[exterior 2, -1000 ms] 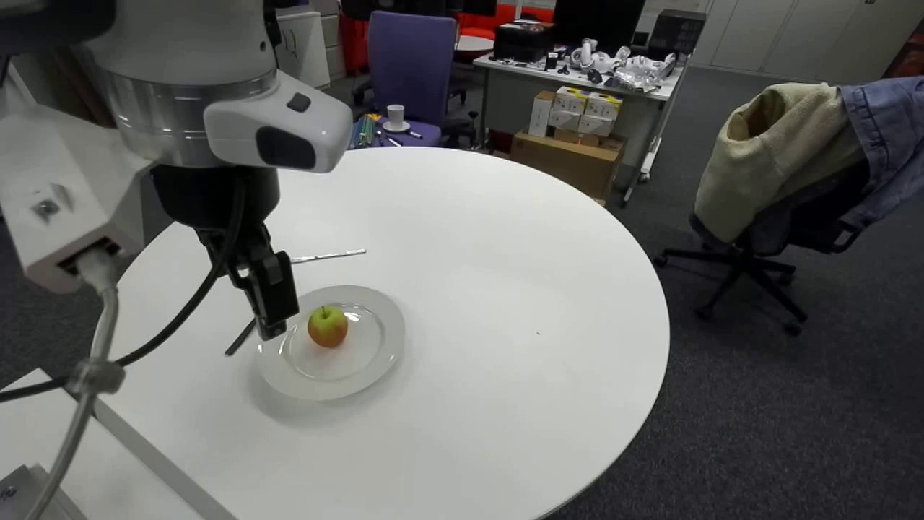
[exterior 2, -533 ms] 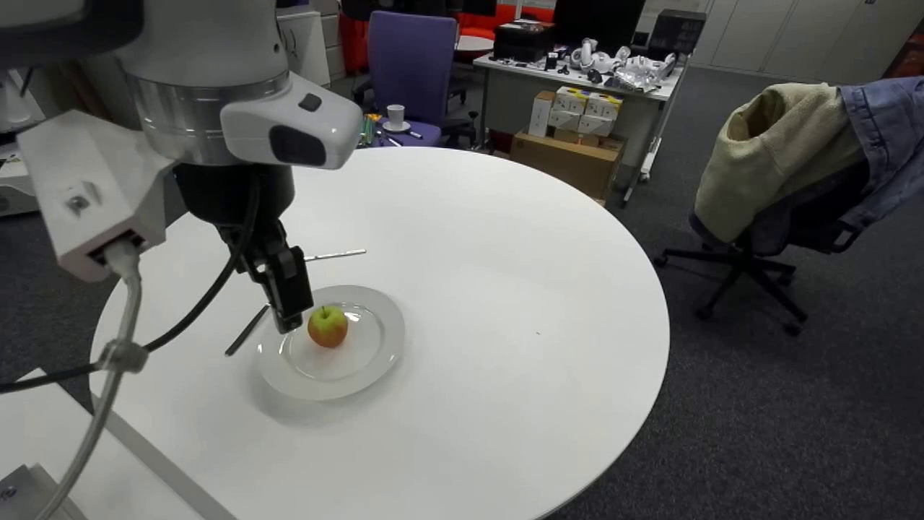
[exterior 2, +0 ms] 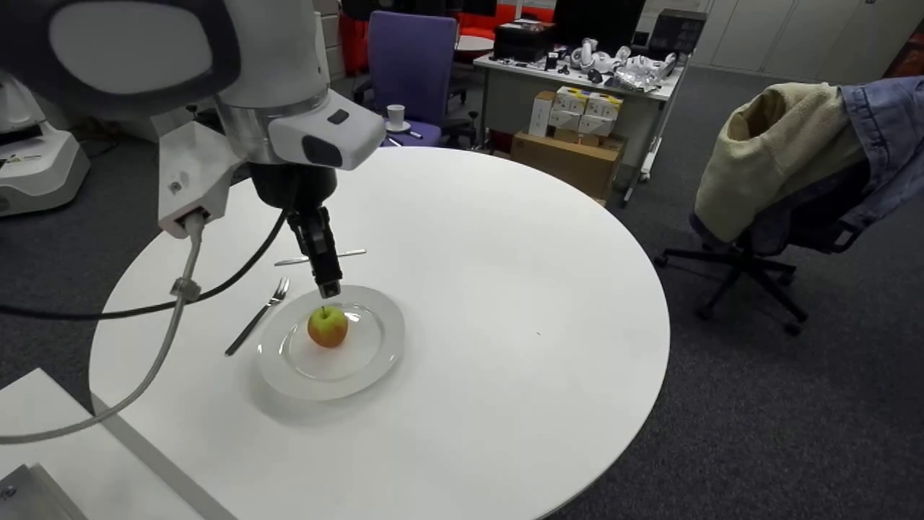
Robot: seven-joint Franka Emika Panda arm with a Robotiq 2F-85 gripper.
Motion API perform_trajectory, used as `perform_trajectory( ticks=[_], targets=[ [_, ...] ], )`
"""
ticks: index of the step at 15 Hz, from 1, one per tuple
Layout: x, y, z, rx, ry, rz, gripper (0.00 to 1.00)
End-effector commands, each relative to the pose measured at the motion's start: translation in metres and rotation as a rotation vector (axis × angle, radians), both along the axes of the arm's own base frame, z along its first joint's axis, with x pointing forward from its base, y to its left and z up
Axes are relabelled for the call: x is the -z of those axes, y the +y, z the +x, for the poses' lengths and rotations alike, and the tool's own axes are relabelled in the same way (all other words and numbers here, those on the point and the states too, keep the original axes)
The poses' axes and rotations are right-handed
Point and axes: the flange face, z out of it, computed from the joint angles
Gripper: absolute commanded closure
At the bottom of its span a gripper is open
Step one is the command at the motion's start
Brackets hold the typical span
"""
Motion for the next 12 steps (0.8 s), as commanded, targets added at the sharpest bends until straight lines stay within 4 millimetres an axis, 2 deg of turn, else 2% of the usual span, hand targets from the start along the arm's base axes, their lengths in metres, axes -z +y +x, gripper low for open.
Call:
perform_trajectory(
  ticks=[1, 4, 12],
  targets=[
    [0.005, 0.008, 0.009, 0.01, 0.0, 0.019, 0.0],
    [0.012, 0.018, 0.023, 0.008, 0.011, 0.041, 0.0],
    [0.015, 0.015, 0.03, 0.031, -0.002, 0.047, 0.0]
  ],
)
